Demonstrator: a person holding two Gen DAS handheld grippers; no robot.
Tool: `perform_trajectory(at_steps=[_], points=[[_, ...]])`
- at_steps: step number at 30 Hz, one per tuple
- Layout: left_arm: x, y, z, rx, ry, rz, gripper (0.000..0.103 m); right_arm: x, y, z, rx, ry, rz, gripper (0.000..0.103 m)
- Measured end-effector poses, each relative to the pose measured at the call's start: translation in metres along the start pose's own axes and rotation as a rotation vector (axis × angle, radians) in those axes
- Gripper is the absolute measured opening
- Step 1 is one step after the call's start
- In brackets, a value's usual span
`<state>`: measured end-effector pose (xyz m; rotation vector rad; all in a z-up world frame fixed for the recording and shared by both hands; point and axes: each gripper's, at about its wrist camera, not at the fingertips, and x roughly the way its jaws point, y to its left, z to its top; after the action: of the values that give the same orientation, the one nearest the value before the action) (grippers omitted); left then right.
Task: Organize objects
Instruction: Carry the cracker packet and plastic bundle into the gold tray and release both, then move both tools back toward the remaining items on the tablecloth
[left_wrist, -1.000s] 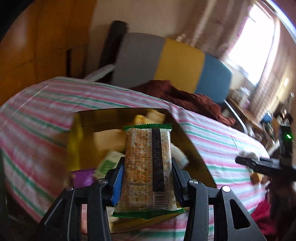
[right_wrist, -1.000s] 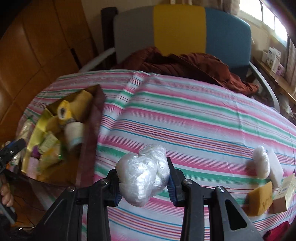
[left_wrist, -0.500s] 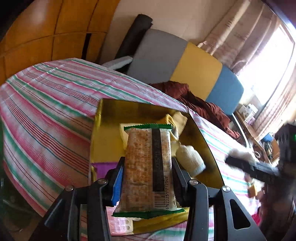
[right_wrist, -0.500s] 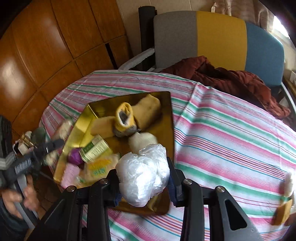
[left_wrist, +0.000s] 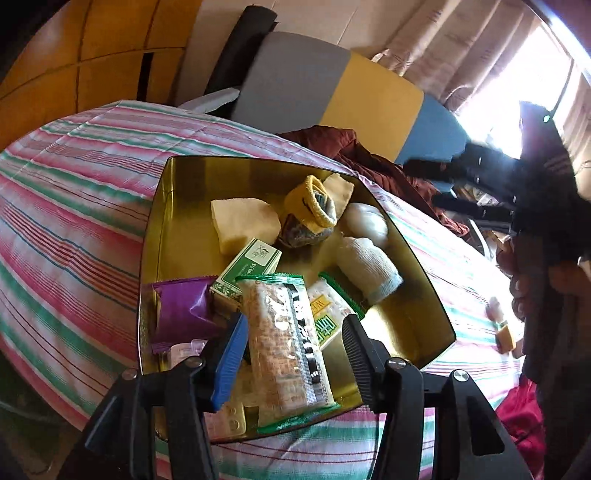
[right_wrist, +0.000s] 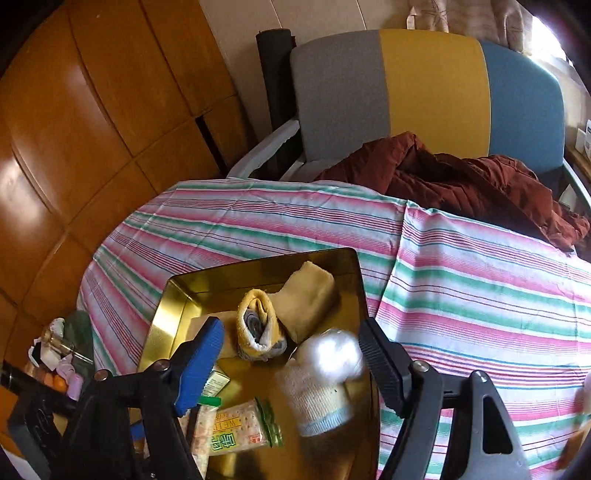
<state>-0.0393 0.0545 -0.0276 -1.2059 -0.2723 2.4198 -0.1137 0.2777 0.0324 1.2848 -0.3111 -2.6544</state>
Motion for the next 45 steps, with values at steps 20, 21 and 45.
perform_trajectory(at_steps=[20,21,45], points=[[-0.004,-0.019,-0.022,0.016,0.041,-0.037,0.057,-0.03,-0.001,-0.086,0.001,0.06,-0.097,0.081],[0.0,-0.021,-0.022,0.024,0.047,-0.039,0.059,-0.032,-0.002,-0.088,0.001,0.06,-0.096,0.081],[-0.04,-0.031,-0.01,0.127,-0.153,0.241,0.077,-0.043,0.017,-0.113,-0.1,0.006,-0.196,0.086]])
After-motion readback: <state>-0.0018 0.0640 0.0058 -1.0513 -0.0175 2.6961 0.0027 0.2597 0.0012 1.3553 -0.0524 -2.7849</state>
